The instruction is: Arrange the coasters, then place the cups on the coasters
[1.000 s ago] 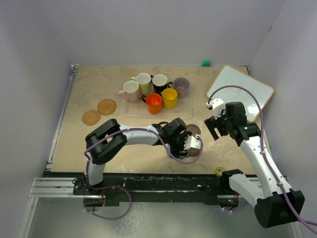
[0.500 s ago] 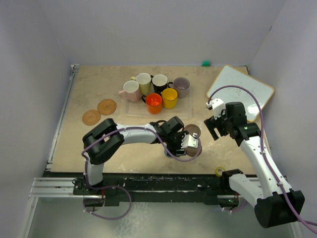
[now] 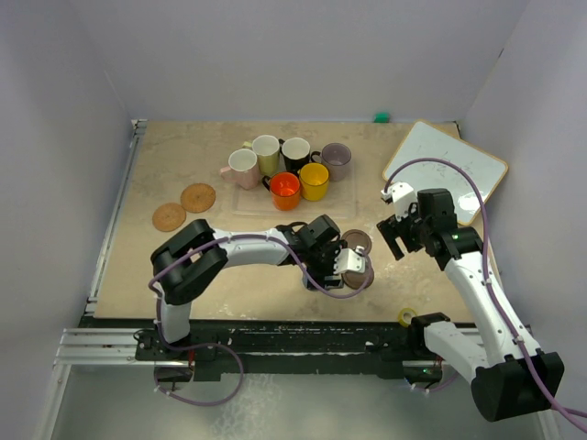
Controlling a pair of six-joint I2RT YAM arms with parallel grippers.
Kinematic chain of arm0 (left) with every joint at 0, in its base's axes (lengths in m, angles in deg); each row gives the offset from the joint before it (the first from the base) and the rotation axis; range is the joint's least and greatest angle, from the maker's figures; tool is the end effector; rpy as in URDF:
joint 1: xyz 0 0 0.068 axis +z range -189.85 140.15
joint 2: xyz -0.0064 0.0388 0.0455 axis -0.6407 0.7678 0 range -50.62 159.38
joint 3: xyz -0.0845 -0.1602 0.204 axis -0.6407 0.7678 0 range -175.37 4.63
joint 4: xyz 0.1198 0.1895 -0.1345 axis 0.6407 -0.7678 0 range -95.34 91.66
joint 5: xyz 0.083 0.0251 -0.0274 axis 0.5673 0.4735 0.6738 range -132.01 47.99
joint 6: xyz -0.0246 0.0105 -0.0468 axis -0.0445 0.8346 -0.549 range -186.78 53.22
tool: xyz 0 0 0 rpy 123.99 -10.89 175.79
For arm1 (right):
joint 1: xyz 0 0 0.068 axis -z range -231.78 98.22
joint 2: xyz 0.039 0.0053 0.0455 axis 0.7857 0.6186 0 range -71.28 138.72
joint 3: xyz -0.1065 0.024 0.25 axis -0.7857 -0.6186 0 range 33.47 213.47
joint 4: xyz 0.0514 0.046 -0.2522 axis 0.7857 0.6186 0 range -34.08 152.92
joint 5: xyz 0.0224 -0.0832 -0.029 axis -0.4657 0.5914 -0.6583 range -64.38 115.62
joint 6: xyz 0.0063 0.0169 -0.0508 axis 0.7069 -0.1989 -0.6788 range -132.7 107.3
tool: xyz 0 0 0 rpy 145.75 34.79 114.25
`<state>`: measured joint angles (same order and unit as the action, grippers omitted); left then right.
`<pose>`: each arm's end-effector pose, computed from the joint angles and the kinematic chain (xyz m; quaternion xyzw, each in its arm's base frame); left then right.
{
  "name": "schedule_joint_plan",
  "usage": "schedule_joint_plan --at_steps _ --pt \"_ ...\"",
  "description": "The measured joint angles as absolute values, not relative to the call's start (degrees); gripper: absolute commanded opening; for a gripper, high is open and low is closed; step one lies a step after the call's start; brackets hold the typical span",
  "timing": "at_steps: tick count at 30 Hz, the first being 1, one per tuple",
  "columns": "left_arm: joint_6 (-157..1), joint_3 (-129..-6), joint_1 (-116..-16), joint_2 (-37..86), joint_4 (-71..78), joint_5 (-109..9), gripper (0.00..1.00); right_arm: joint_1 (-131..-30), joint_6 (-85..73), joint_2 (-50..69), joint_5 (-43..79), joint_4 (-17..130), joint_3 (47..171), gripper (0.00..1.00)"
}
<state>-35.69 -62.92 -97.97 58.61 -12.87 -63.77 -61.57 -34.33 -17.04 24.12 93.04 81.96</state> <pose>0.1943 -0.3376 0.1557 0.6989 0.6304 -0.2423 0.2354 0.1928 0.0343 0.2884 -0.2532 0.8809 -0.0294 0.3988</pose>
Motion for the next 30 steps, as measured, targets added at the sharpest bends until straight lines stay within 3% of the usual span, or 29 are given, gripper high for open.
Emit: schedule_joint_plan --at_steps 17,30 --pt "-34.55 -62.87 -95.26 44.49 -16.14 -64.8 0.84 -61.57 -36.23 -17.04 21.56 93.21 81.96 0.88" --pt "-37.26 -56.53 -68.62 27.97 -23.75 -59.31 0.84 -63.64 -37.45 -17.04 21.1 93.28 82.09 0.9"
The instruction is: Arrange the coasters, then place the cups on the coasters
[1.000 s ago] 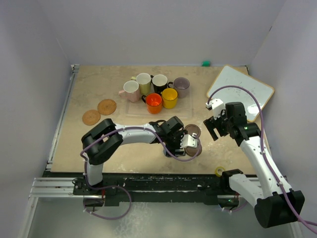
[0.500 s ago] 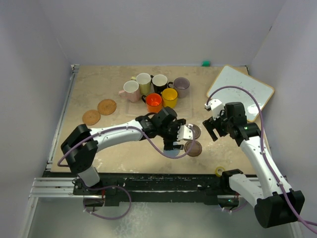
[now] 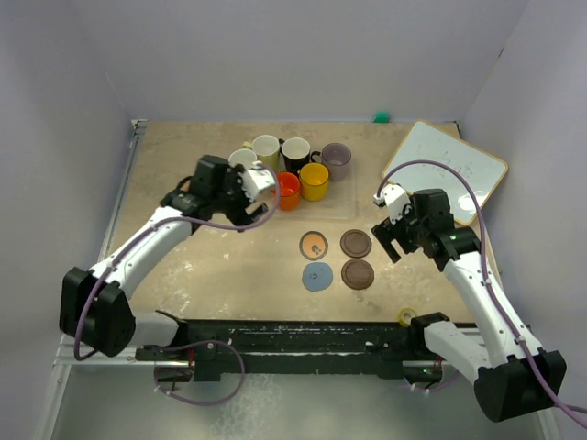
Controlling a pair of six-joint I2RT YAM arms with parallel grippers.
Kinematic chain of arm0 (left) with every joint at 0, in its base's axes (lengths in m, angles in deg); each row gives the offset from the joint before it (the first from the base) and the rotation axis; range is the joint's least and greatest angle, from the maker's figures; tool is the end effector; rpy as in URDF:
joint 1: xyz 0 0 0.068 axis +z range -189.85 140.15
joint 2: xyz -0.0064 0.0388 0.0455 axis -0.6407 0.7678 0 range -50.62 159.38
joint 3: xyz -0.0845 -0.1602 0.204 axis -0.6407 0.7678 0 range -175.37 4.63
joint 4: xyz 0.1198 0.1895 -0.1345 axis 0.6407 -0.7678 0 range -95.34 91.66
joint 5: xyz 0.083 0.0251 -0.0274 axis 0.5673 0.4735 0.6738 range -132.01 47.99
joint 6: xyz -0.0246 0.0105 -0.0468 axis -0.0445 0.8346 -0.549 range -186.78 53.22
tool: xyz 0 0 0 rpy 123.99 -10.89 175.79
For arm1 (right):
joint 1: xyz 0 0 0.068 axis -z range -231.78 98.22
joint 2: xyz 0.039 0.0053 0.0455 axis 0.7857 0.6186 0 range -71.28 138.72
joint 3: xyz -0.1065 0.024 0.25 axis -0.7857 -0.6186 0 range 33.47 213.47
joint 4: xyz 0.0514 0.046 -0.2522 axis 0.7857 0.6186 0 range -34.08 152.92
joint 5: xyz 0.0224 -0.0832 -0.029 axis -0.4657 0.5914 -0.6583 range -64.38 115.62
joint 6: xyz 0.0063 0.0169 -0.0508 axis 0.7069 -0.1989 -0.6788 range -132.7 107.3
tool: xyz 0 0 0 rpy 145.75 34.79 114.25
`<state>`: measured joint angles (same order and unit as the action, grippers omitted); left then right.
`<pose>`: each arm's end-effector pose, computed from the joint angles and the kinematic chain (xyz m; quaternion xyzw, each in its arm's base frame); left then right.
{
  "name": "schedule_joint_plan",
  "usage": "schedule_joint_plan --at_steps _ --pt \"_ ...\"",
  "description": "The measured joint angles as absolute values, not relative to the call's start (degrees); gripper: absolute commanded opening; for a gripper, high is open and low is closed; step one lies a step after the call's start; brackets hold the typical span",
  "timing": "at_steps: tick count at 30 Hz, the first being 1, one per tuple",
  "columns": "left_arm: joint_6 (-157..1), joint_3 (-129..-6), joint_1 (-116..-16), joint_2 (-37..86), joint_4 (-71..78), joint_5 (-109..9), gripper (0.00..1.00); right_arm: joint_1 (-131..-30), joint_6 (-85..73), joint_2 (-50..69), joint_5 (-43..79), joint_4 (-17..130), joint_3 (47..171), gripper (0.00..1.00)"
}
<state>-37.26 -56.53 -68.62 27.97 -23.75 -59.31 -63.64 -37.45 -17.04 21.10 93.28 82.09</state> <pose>0.2566 -0.1531 0.2827 0.4938 0.7620 -0.1352 0.3965 0.1907 0.0430 0.2888 -0.3027 0.8650 -0.0089 0.4001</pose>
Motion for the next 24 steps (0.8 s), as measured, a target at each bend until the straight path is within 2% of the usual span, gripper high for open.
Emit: schedule_joint_plan --at_steps 6,11,16,24 --pt "-39.21 -54.26 -47.99 22.77 -26.11 -57.65 0.84 -63.95 -37.39 -17.74 20.49 93.37 82.15 0.9" --pt "-39.91 -55.59 -35.66 27.58 -26.53 -56.87 0.79 -65.04 -37.36 -19.01 20.08 93.37 82.48 0.91" --pt "-40.69 -61.82 -31.49 39.93 -25.91 -56.17 0.77 -66.05 -37.39 -19.69 20.12 93.35 82.48 0.91" --pt "-40.82 -74.83 -31.29 58.24 -25.61 -54.94 0.72 -66.26 -37.39 -19.95 20.51 93.32 82.48 0.91"
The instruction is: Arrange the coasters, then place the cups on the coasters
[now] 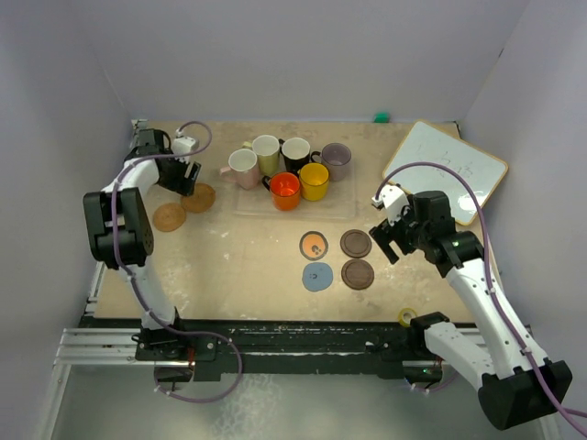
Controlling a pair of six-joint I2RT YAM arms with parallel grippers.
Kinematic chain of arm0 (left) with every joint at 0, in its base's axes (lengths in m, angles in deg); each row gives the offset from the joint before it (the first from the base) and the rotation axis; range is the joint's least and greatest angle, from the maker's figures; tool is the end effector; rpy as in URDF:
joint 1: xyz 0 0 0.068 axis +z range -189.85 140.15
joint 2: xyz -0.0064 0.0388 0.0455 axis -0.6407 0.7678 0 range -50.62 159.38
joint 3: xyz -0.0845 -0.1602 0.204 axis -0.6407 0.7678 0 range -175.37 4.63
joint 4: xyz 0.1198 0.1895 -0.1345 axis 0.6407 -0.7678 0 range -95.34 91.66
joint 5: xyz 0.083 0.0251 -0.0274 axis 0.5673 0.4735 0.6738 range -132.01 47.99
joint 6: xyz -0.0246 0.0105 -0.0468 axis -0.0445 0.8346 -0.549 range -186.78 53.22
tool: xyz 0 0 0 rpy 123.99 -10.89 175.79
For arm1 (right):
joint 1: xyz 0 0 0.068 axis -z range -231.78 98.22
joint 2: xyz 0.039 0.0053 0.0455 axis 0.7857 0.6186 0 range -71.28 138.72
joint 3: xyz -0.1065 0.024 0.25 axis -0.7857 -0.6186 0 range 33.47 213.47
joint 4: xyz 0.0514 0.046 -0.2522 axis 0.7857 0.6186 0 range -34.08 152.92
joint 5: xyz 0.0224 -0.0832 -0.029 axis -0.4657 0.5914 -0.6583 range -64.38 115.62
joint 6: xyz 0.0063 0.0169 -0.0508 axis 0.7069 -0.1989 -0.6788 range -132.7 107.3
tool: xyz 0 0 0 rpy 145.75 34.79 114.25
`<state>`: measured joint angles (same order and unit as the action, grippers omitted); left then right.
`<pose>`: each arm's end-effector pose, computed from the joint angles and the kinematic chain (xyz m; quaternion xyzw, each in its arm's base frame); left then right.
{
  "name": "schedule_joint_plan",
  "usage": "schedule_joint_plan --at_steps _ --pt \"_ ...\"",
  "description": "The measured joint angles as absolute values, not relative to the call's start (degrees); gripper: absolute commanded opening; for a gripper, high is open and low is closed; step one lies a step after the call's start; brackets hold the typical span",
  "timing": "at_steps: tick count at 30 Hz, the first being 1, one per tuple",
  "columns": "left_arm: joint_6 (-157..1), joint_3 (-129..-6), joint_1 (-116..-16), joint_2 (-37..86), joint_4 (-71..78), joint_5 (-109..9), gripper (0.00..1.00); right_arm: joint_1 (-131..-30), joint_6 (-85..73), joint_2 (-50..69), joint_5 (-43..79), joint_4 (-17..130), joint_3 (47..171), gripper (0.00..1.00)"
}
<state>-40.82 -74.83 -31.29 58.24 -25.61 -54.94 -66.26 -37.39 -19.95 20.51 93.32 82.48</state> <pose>0.4045 0.0527 0.2045 0.1760 0.9360 -0.0184 0.3042 0.1797 0.0497 0.2997 -0.3209 0.8457 0.0024 0.4263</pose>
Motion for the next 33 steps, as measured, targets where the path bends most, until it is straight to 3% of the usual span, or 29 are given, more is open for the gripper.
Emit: schedule_joint_plan --at_steps 13,25,33 --pt "-41.28 -85.95 -31.29 70.46 -29.63 -57.7 0.59 -66.59 -37.41 -19.69 21.65 93.3 82.48 0.91" --pt "-40.67 -84.23 -32.19 69.78 -29.72 -59.4 0.43 -67.16 -37.43 -18.73 22.09 93.3 82.48 0.91" --pt "-40.65 -77.69 -32.95 65.61 -29.17 -60.84 0.41 -67.18 -37.47 -18.73 22.11 93.3 82.48 0.91"
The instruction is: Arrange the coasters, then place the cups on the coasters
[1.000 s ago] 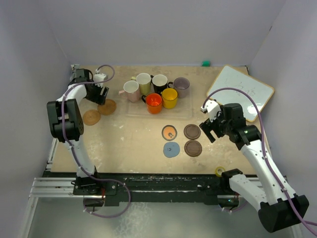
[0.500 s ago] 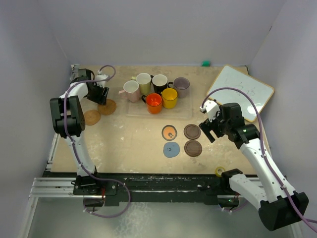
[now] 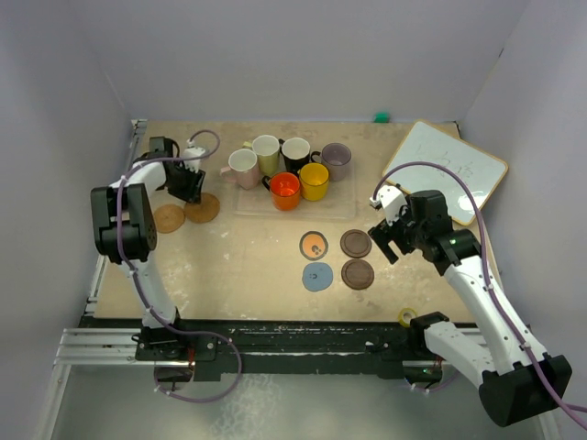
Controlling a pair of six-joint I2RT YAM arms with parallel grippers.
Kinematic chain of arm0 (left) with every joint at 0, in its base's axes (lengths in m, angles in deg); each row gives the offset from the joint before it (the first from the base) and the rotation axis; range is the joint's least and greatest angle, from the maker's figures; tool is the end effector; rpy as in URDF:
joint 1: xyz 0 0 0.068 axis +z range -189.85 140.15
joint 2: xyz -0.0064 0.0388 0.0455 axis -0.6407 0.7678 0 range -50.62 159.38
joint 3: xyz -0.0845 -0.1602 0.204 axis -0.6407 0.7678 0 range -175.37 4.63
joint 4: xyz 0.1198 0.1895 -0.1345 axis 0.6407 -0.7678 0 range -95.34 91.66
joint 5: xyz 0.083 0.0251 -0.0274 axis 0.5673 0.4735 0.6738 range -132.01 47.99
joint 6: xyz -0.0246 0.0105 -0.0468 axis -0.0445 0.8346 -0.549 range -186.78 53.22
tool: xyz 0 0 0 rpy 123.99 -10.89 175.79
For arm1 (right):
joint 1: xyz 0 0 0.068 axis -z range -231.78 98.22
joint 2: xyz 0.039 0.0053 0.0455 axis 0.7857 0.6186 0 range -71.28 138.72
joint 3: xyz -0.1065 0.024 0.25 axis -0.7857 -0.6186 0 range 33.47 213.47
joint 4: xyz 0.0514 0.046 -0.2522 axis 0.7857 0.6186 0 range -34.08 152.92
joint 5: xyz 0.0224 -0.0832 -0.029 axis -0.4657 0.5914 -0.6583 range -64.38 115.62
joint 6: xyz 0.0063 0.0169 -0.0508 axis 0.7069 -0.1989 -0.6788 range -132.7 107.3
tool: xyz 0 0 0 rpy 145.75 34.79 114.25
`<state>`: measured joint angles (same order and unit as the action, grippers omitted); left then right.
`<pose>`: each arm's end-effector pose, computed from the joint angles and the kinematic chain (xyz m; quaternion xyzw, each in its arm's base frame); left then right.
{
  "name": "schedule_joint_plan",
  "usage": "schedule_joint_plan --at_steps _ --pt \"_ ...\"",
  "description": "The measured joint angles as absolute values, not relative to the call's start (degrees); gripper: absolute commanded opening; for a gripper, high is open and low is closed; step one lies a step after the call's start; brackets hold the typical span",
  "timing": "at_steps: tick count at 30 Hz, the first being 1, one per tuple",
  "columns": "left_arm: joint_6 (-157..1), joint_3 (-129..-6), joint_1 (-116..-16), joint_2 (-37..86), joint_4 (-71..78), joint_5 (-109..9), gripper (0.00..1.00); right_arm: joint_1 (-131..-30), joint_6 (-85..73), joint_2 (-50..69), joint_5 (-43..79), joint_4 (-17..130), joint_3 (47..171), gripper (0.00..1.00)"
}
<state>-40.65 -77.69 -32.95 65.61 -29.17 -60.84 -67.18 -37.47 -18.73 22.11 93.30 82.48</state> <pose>0.4177 0.0388 0.1661 0.1961 0.9431 -0.0916 0.2523 0.1830 0.0527 0.2961 -0.3241 0.8496 -0.0062 0.4160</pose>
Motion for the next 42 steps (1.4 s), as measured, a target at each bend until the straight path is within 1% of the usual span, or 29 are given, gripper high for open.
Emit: schedule_joint_plan --at_steps 11,16,21,42 --pt "-40.67 -65.54 -34.94 56.89 -30.48 -63.92 0.41 -67.27 -37.71 -18.73 23.16 93.28 82.46 0.91" --pt "-40.67 -61.19 -38.39 53.46 -30.88 -63.99 0.41 -67.27 -37.76 -18.73 23.2 93.28 82.46 0.91" --pt "-40.76 -58.02 -43.88 50.83 -30.81 -63.23 0.41 -67.27 -37.76 -18.79 23.2 93.26 82.37 0.91" --pt "-44.3 -57.95 -58.54 51.38 -27.58 -62.85 0.41 -67.27 -37.8 -18.79 23.4 93.15 81.96 0.91"
